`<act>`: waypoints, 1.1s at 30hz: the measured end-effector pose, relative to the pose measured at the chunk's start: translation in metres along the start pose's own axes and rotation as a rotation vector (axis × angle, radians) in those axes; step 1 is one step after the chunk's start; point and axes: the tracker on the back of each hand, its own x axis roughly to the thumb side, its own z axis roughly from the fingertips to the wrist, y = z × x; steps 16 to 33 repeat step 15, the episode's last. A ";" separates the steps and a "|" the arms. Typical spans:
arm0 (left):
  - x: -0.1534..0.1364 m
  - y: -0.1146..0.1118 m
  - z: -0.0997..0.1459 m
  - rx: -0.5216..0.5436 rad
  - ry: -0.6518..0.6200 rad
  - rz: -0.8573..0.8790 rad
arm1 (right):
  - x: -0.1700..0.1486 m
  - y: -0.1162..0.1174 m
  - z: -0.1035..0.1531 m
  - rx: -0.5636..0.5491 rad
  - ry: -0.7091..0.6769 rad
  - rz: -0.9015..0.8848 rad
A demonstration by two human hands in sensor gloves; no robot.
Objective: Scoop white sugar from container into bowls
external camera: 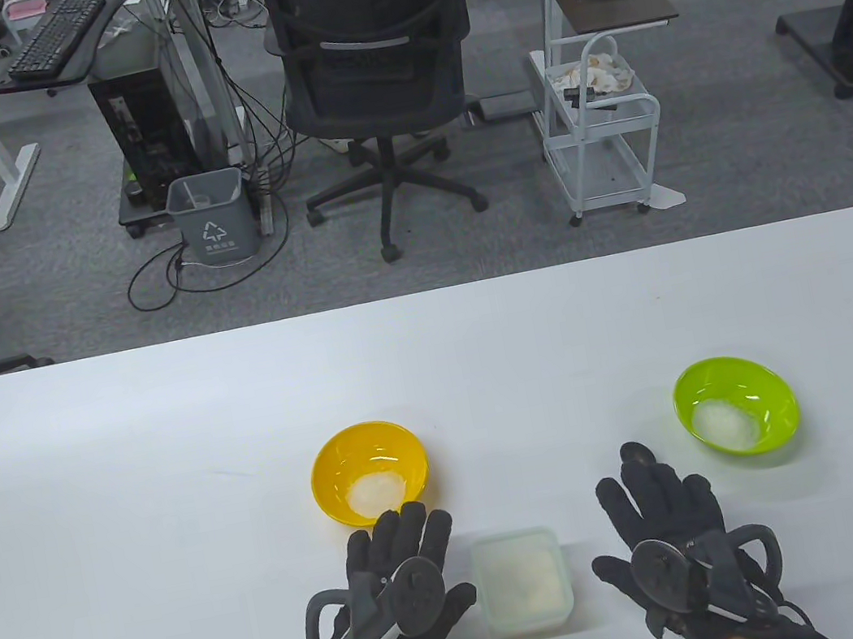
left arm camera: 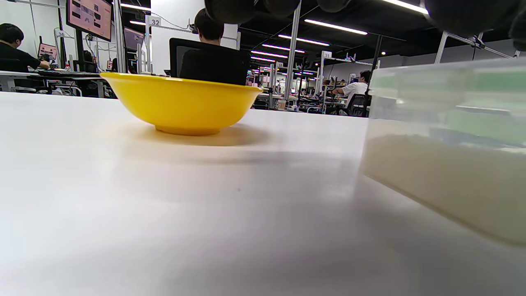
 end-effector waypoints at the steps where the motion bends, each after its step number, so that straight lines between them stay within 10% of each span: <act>1: 0.000 0.000 0.000 0.003 0.000 0.002 | 0.000 0.000 0.000 -0.002 -0.001 0.003; 33: 0.002 -0.003 -0.001 -0.023 0.004 0.005 | 0.000 0.000 0.000 -0.001 0.000 0.000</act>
